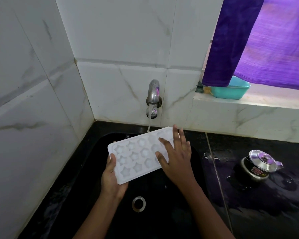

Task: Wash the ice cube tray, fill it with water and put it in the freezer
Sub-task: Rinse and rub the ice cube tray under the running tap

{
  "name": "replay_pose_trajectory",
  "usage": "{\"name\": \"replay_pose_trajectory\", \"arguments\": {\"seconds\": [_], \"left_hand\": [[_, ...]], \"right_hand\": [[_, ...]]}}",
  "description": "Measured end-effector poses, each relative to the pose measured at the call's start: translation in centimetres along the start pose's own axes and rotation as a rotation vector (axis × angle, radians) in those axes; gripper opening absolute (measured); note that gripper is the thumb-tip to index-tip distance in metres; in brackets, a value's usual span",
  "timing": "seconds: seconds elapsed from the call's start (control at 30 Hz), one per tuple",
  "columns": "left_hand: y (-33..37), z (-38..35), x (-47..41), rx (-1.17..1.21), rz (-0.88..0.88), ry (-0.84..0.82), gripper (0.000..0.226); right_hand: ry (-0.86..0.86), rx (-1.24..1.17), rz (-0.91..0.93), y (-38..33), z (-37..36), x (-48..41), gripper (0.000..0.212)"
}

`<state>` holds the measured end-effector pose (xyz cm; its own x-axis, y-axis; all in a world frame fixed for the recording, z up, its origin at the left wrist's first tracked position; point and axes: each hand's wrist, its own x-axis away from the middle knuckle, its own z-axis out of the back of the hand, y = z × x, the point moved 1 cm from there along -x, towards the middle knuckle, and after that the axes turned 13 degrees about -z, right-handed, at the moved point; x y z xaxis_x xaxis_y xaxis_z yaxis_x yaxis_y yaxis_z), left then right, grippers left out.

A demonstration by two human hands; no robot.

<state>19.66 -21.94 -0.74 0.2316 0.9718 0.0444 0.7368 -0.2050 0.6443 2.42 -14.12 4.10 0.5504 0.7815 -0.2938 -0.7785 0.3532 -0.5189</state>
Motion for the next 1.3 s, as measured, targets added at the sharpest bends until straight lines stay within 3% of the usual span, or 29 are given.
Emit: {"name": "replay_pose_trajectory", "arguments": {"seconds": [0.1, 0.27, 0.43, 0.53, 0.7, 0.8, 0.93, 1.07, 1.2, 1.3], "left_hand": [[-0.4, -0.6, -0.1, -0.006, 0.023, -0.002, 0.059], [-0.1, -1.3, -0.6, -0.004, 0.0, -0.037, 0.055], [0.3, -1.0, -0.5, 0.0, -0.044, -0.048, 0.05], [0.6, -0.8, -0.5, 0.013, -0.043, -0.03, 0.051], [0.8, -0.4, -0.2, -0.015, -0.07, -0.053, 0.046], [1.1, -0.6, -0.6, -0.004, -0.072, -0.04, 0.047], [1.5, -0.4, -0.8, -0.024, -0.084, -0.077, 0.043], [1.5, -0.9, -0.8, -0.007, -0.05, -0.04, 0.051], [1.6, -0.7, -0.6, -0.018, -0.075, -0.06, 0.044], [1.3, -1.0, -0.5, -0.011, -0.045, -0.049, 0.049]], "right_hand": [[-0.053, 0.041, 0.02, -0.3, 0.0, -1.8, 0.032], [-0.169, 0.164, 0.063, -1.8, -1.3, -3.6, 0.044], [-0.066, 0.168, 0.073, -2.0, -1.4, -4.3, 0.037], [-0.125, 0.223, 0.144, -3.0, -2.3, -3.7, 0.048], [-0.062, 0.173, 0.09, -2.6, -1.8, -4.0, 0.04], [-0.086, 0.2, 0.156, -3.3, -2.6, -3.3, 0.05], [-0.042, 0.176, 0.089, -2.6, -1.8, -3.9, 0.04], [-0.052, 0.204, 0.102, -3.7, -2.7, -3.2, 0.051], [-0.057, 0.166, 0.059, -2.6, -2.2, -3.8, 0.043], [-0.052, 0.18, 0.084, -3.4, -2.7, -3.4, 0.048]]}}
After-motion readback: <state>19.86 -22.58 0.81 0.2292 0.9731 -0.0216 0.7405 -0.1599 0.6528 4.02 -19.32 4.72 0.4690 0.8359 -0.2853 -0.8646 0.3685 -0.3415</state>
